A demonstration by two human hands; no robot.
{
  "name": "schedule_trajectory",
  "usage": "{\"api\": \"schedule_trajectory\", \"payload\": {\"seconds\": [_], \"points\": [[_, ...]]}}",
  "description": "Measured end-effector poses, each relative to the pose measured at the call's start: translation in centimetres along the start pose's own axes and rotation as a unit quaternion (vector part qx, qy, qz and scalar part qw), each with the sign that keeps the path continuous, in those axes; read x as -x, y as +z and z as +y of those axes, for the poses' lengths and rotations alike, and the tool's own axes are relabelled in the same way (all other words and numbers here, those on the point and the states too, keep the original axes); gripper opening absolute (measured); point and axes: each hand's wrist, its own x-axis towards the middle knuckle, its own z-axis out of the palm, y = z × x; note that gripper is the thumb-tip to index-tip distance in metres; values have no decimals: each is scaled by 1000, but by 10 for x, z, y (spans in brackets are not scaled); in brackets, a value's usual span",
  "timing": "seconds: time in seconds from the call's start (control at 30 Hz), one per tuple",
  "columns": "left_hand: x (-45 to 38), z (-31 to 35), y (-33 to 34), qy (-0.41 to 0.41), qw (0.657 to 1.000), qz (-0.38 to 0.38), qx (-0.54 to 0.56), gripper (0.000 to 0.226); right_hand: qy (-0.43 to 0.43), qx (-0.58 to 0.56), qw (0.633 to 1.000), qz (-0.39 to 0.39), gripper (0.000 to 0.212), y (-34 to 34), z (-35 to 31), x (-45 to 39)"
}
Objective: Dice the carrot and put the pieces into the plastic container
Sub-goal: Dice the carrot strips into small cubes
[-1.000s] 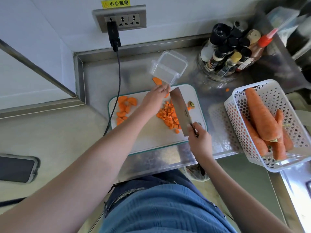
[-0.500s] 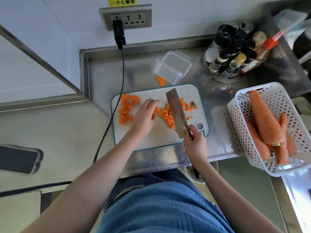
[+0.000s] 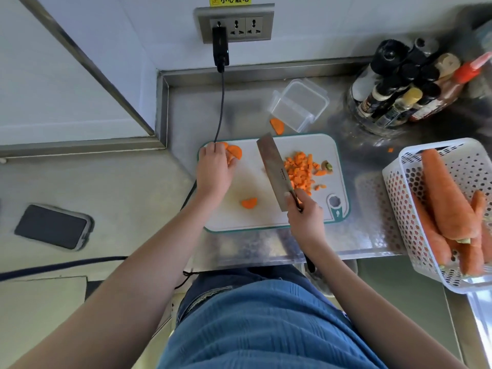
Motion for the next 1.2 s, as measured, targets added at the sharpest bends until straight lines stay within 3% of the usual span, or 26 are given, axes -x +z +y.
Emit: {"api": "schedule_trajectory", "payload": {"seconds": [0.07,0.13,0.2,0.3,0.4,0.47,0.57,0.8,1.03,1.2], "points": [[-12,0,5,-26,997,-52,-52,23,-2,5,1000,-1,34,-1,1,1],[-15,-1,7,-6,997,-53,-60,15,-2,5,1000,2,34,-3,3,2],[-14,-2,4,-29,998,-48,40,10,0,1,1000,6,33,-5,4,0],[0,0,-1,-89,964,-61,245,16,3,-11,1000,12,32,-6,4,-3],[24,1,-2,-122,925,-119,339,32,6,-18,1000,16,34,-5,6,-5],[42,0,-2,-150,896,-174,381,32,12,-23,1000,15,37,-4,8,-7],[63,1,-1,-123,906,-215,344,27,14,-20,1000,11,34,-2,9,-8],[79,1,-3,-27,968,-183,167,21,3,-14,1000,0,32,3,7,-7],[88,-5,2,56,983,-133,113,41,0,-9,1000,-11,29,5,5,-5],[87,-2,6,89,984,-115,99,20,1,-10,1000,-15,28,6,6,-6]]}}
